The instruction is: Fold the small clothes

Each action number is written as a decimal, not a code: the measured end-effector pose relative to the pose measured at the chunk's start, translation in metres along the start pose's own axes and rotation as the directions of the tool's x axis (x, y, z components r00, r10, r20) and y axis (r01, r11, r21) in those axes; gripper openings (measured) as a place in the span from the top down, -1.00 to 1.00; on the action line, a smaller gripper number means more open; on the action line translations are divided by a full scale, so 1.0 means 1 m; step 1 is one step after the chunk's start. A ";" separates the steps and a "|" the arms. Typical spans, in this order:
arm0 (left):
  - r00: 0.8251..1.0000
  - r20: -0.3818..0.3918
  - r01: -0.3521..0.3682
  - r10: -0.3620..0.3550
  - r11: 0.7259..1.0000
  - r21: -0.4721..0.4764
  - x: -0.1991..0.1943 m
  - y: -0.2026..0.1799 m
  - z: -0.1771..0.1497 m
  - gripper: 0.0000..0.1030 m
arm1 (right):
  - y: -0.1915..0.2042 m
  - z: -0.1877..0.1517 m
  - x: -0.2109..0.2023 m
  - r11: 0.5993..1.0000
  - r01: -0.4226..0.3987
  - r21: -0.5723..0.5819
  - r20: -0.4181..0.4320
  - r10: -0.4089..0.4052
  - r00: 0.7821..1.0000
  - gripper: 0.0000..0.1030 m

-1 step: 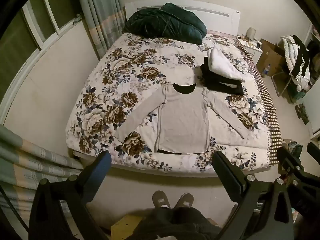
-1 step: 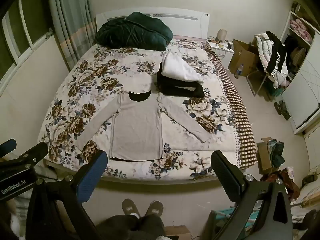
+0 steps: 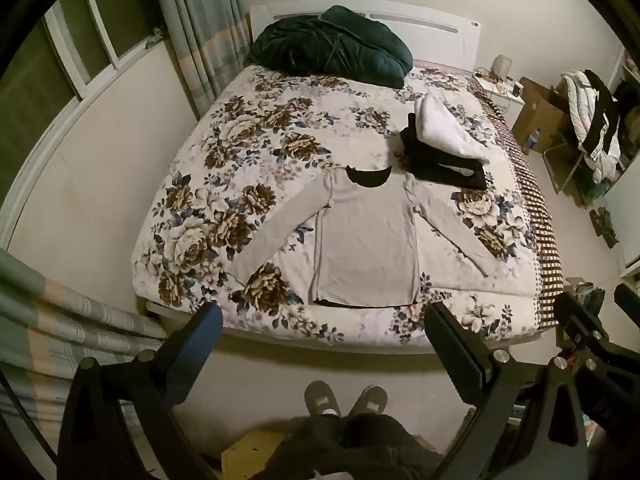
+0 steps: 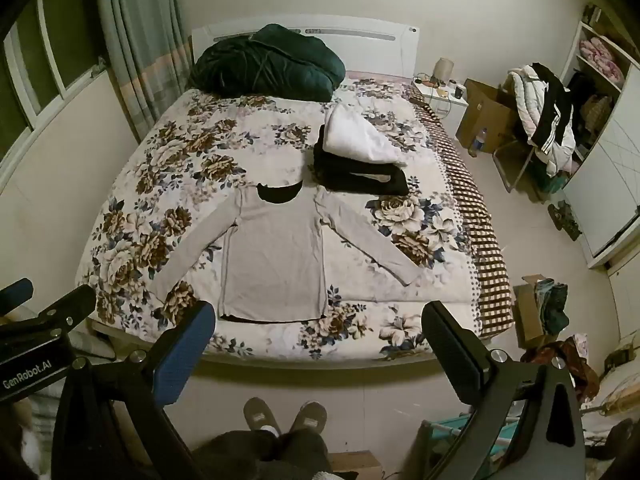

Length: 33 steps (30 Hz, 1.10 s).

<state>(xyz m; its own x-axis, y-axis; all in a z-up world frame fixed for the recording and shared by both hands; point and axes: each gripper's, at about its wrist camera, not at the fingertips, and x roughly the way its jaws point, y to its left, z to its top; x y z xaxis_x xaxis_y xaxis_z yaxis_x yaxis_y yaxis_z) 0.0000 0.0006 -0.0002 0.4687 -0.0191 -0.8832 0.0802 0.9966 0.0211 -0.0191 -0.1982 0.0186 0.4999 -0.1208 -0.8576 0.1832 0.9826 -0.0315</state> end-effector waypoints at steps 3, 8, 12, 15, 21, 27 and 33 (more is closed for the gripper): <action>1.000 -0.006 -0.003 0.003 1.000 0.000 0.000 0.000 0.000 -1.00 | 0.000 0.000 0.000 1.000 0.009 -0.007 0.005 -0.009 1.000 -1.00; 1.000 -0.003 -0.012 0.012 1.000 0.003 0.000 -0.001 0.000 -1.00 | -0.001 0.001 -0.001 1.000 0.012 -0.005 0.002 -0.012 1.000 -1.00; 1.000 0.000 -0.014 0.014 1.000 0.005 0.000 -0.002 0.000 -1.00 | 0.001 0.000 0.000 1.000 0.010 -0.007 0.006 -0.010 1.000 -1.00; 1.000 -0.001 -0.014 0.014 1.000 0.006 0.000 -0.001 0.000 -1.00 | 0.002 0.000 -0.001 1.000 0.011 -0.010 0.010 -0.011 1.000 -1.00; 1.000 -0.002 -0.014 0.014 1.000 0.005 0.000 -0.001 0.000 -1.00 | 0.001 0.000 -0.001 1.000 0.008 -0.007 0.007 -0.008 1.000 -1.00; 1.000 0.000 -0.011 0.011 1.000 0.005 0.000 -0.002 0.000 -1.00 | 0.001 -0.001 -0.003 1.000 0.008 -0.007 0.008 -0.008 1.000 -1.00; 1.000 0.005 -0.009 0.009 1.000 0.005 0.000 -0.001 0.000 -1.00 | 0.003 -0.001 -0.006 1.000 0.010 -0.006 0.011 -0.010 1.000 -1.00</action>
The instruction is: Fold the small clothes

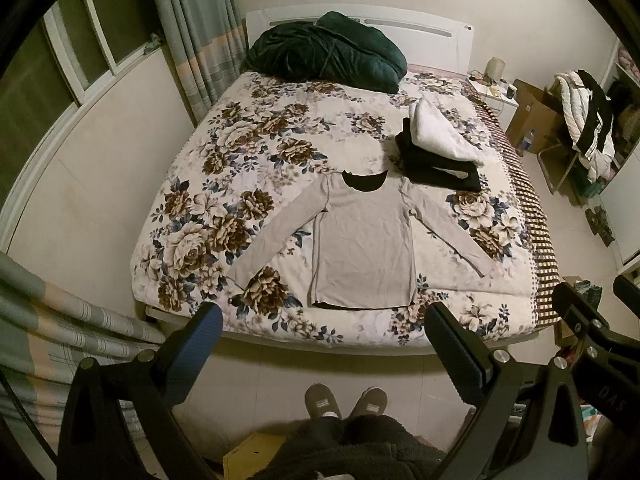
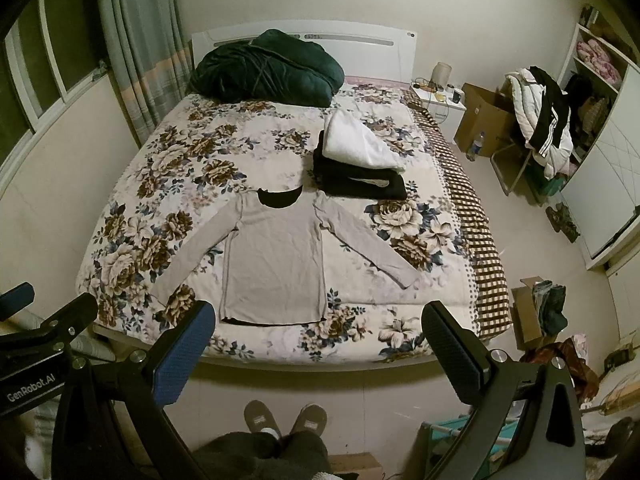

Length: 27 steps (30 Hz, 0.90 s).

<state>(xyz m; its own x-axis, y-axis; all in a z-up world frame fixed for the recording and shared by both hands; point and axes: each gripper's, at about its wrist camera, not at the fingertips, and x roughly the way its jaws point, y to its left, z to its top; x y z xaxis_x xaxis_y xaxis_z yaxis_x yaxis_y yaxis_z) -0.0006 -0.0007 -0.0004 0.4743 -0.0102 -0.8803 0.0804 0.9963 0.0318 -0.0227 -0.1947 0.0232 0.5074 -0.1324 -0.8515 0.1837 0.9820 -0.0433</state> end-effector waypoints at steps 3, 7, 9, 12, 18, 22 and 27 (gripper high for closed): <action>1.000 0.003 0.000 0.000 1.000 0.001 -0.003 -0.002 0.010 -1.00 | 0.001 0.000 -0.002 1.000 -0.001 -0.001 0.001 0.001 1.000 -1.00; 1.000 0.001 0.000 0.000 1.000 -0.001 -0.005 -0.005 0.013 -1.00 | 0.001 0.000 -0.003 1.000 0.000 -0.002 0.002 0.000 1.000 -1.00; 1.000 0.003 -0.001 0.001 1.000 0.000 -0.006 -0.005 0.012 -1.00 | 0.002 0.000 -0.004 1.000 -0.001 -0.001 0.004 0.001 1.000 -1.00; 1.000 0.004 0.000 0.000 1.000 -0.001 -0.006 -0.004 0.012 -1.00 | 0.002 -0.001 -0.006 1.000 0.000 -0.002 0.005 0.000 1.000 -1.00; 1.000 0.008 -0.002 0.002 1.000 -0.001 -0.006 -0.004 0.011 -1.00 | 0.004 -0.001 -0.009 1.000 0.000 -0.002 0.008 0.000 1.000 -1.00; 1.000 0.009 0.000 0.000 1.000 -0.002 -0.011 -0.012 0.018 -1.00 | 0.004 -0.001 -0.011 1.000 -0.001 -0.004 0.009 0.001 1.000 -1.00; 1.000 0.010 0.004 -0.004 1.000 -0.003 -0.011 -0.011 0.017 -1.00 | 0.006 -0.001 -0.013 1.000 -0.002 -0.002 0.011 0.002 1.000 -1.00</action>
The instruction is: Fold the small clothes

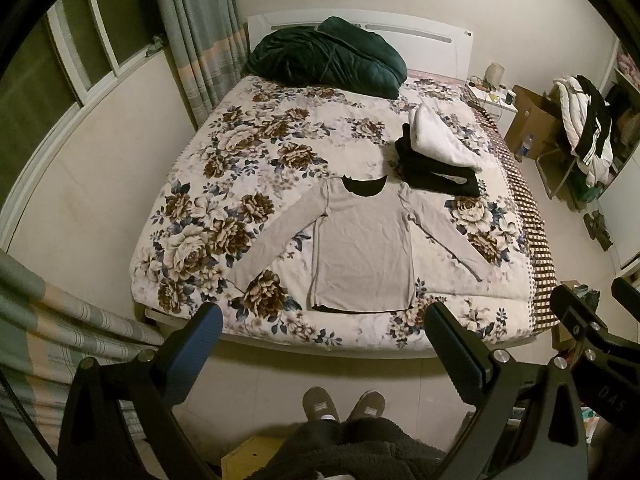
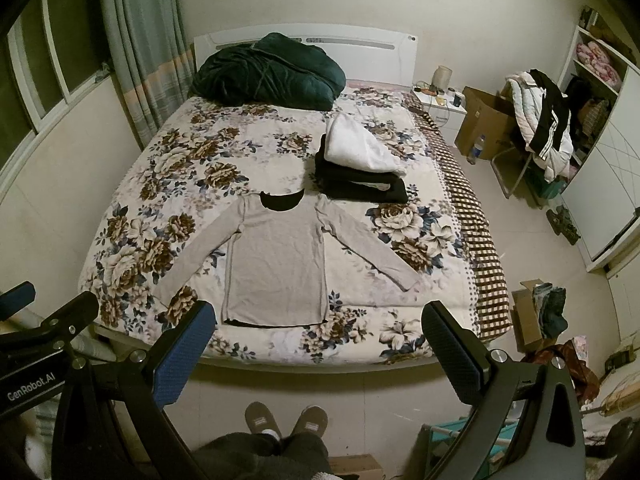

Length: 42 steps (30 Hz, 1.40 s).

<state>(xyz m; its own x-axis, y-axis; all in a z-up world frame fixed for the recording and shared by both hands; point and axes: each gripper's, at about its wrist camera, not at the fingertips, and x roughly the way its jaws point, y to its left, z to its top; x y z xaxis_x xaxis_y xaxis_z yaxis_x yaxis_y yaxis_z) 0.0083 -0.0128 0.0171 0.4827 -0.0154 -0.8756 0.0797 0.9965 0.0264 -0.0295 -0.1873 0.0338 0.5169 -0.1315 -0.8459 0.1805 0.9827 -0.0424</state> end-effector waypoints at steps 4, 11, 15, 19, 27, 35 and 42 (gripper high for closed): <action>1.000 0.007 0.001 -0.001 1.000 0.003 -0.011 -0.008 0.015 -1.00 | 0.000 0.001 -0.001 1.000 -0.001 0.000 0.001 0.001 1.000 -1.00; 1.000 0.009 0.000 0.000 1.000 0.001 -0.012 -0.008 0.015 -1.00 | 0.001 0.001 -0.005 1.000 0.001 0.001 0.004 -0.001 1.000 -1.00; 1.000 0.014 0.000 -0.001 1.000 0.001 -0.015 -0.011 0.019 -1.00 | 0.002 0.001 -0.006 1.000 0.001 0.001 0.006 -0.001 1.000 -1.00; 1.000 0.016 0.003 -0.003 1.000 0.001 -0.032 -0.011 0.031 -1.00 | 0.002 0.001 -0.007 1.000 0.001 0.002 0.006 -0.001 1.000 -1.00; 1.000 0.016 0.003 -0.003 1.000 0.000 -0.034 -0.015 0.033 -1.00 | 0.008 0.002 -0.006 1.000 0.000 0.002 0.006 0.000 1.000 -1.00; 1.000 0.024 -0.014 0.014 1.000 0.008 -0.012 -0.023 0.042 -1.00 | 0.006 0.026 0.016 0.999 0.001 0.036 -0.036 0.001 0.999 -1.00; 0.996 0.057 -0.071 0.071 0.997 -0.001 0.090 -0.032 0.077 -1.00 | -0.034 0.035 0.112 0.984 0.047 0.170 -0.059 -0.038 0.998 -1.00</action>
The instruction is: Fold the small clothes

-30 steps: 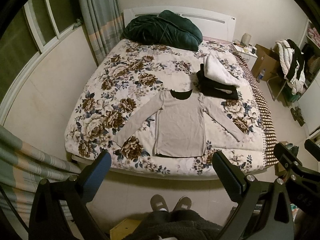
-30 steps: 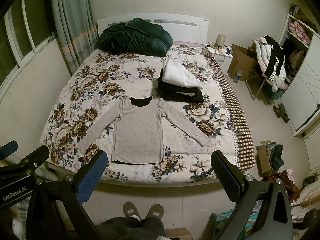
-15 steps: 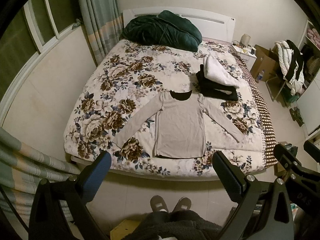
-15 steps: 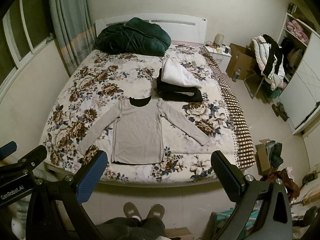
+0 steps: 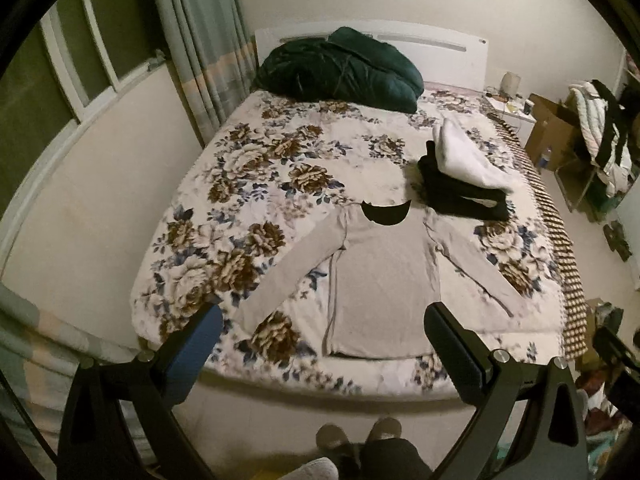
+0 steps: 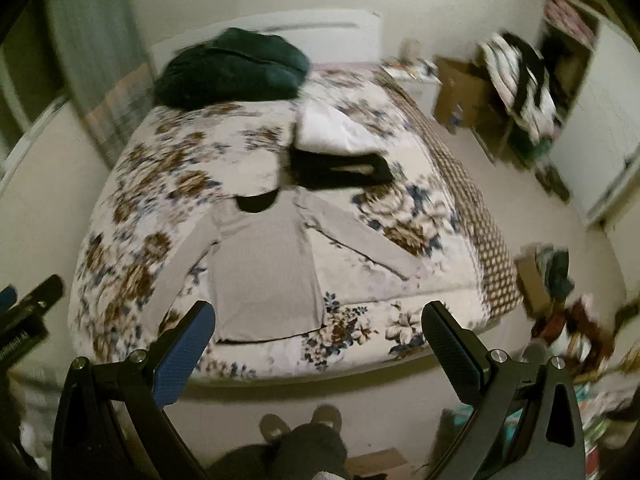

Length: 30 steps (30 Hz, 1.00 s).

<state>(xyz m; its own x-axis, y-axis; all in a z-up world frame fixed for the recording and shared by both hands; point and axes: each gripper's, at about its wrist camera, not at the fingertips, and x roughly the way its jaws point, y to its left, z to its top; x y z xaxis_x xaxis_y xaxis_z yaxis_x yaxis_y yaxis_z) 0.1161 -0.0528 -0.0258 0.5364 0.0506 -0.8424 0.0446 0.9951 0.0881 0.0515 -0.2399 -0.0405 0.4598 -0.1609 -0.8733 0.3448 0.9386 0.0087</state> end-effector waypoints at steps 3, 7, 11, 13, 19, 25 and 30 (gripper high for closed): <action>0.999 -0.035 -0.011 0.011 1.000 0.010 0.063 -0.020 0.013 -1.00 | -0.038 0.011 0.072 0.994 0.019 0.106 -0.041 -0.015 0.999 -1.00; 0.994 -0.110 -0.025 0.028 0.999 0.025 0.149 -0.059 0.023 -1.00 | -0.104 0.014 0.189 0.965 0.035 0.259 -0.111 -0.007 0.994 -1.00; 0.984 -0.168 -0.049 0.058 0.997 0.056 0.246 -0.109 0.023 -1.00 | -0.177 0.009 0.318 0.904 0.021 0.427 -0.143 0.044 0.989 -1.00; 0.978 -0.195 -0.062 0.075 0.995 0.073 0.289 -0.129 0.019 -1.00 | -0.215 0.000 0.388 0.849 0.017 0.528 -0.145 0.071 0.987 -1.00; 0.940 -0.310 -0.109 0.141 0.987 0.120 0.429 -0.182 -0.009 -1.00 | -0.297 -0.060 0.547 0.603 0.001 0.798 -0.136 0.178 0.974 -1.00; 0.904 -0.397 -0.123 0.159 0.986 0.114 0.511 -0.202 -0.031 -1.00 | -0.322 -0.115 0.631 0.326 -0.127 0.937 0.051 0.232 0.971 -0.74; 0.893 -0.421 -0.131 0.162 0.986 0.102 0.544 -0.212 -0.037 -1.00 | -0.310 -0.121 0.661 0.220 -0.173 0.960 0.138 0.166 0.976 -0.33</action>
<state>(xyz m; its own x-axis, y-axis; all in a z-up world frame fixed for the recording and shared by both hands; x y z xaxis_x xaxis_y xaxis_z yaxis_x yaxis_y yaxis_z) 0.3670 -0.2333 -0.5222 0.1313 0.2418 -0.9614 0.0599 0.9661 0.2512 0.1496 -0.6004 -0.6798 0.6190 -0.0434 -0.7842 0.7820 -0.0582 0.6205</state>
